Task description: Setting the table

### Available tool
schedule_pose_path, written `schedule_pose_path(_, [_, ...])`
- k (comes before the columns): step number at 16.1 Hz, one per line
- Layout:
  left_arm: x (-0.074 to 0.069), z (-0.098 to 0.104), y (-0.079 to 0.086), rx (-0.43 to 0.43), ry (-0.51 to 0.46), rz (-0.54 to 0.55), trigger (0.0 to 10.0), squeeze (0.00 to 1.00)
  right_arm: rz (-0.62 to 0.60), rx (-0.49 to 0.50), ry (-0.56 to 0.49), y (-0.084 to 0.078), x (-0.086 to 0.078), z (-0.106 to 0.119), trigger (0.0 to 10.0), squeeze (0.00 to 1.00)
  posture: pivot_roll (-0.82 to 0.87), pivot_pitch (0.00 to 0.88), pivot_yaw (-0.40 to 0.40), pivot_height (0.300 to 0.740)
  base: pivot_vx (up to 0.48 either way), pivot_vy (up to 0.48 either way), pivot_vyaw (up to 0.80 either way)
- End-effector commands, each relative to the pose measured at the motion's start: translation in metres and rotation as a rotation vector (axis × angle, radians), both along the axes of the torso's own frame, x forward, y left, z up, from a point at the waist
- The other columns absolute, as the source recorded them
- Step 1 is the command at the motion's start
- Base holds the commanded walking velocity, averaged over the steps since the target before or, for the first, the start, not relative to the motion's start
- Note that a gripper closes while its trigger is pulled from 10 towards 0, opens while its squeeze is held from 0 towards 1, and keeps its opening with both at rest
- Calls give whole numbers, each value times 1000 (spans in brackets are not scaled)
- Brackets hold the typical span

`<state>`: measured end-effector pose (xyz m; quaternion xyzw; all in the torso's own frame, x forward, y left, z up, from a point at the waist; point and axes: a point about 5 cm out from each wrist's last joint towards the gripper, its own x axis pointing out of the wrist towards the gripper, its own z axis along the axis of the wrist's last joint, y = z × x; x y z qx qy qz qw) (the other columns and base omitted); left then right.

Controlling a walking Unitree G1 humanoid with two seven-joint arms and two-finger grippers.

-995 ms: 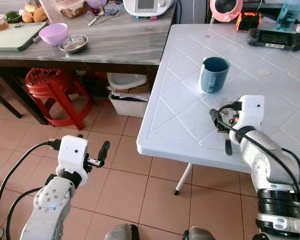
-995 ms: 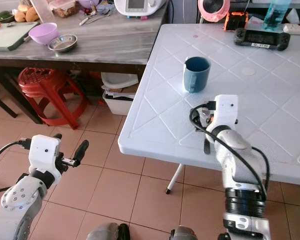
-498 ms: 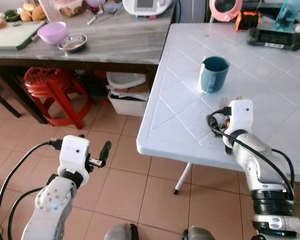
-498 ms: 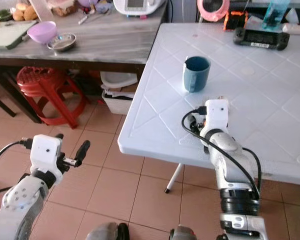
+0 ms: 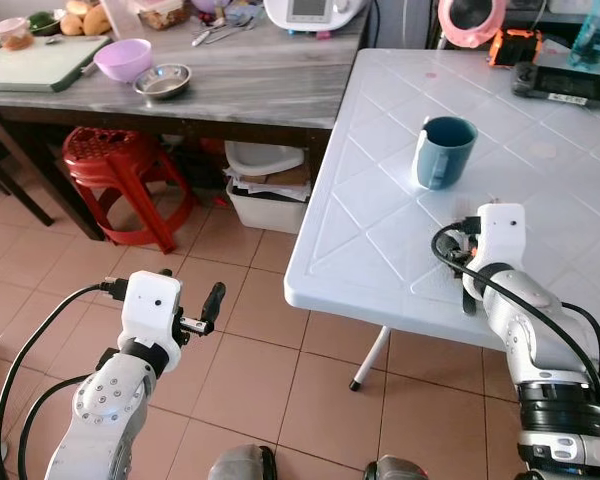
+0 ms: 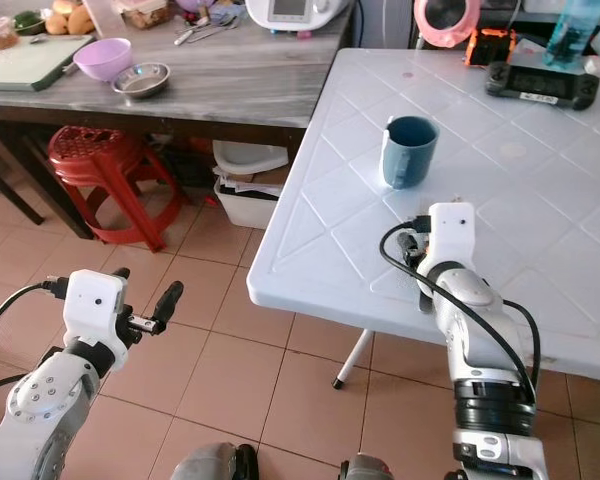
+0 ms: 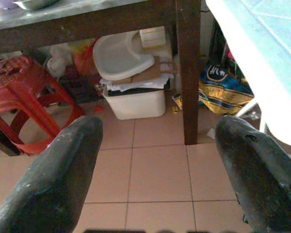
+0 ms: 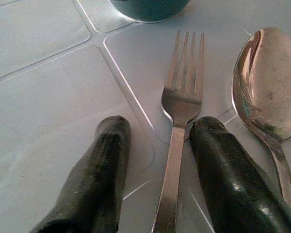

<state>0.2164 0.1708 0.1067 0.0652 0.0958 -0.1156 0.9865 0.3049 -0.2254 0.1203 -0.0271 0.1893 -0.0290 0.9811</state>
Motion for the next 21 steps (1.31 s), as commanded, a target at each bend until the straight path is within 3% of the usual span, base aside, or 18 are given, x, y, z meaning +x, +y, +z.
schedule_pose_path(1, [-1,1,2,2,2,3,10000,0,-46,20,153,-4,-15,-31,0,0,44,80,105,740,0,0,0])
schedule_pose_path(11, [8,-1,-2,-4,-8,-7,10000,0,-146,47,176,-6,-35,-43,0,0,25,53,99,740,0,0,0])
schedule_pose_path(16, [24,-4,-6,-11,-41,-7,10000,0,-249,164,120,11,-45,-41,0,0,-3,0,74,740,0,0,0])
schedule_pose_path(21, [42,-8,-6,-17,-79,60,10000,0,-257,126,46,23,-47,-34,0,0,-35,0,64,740,0,0,0])
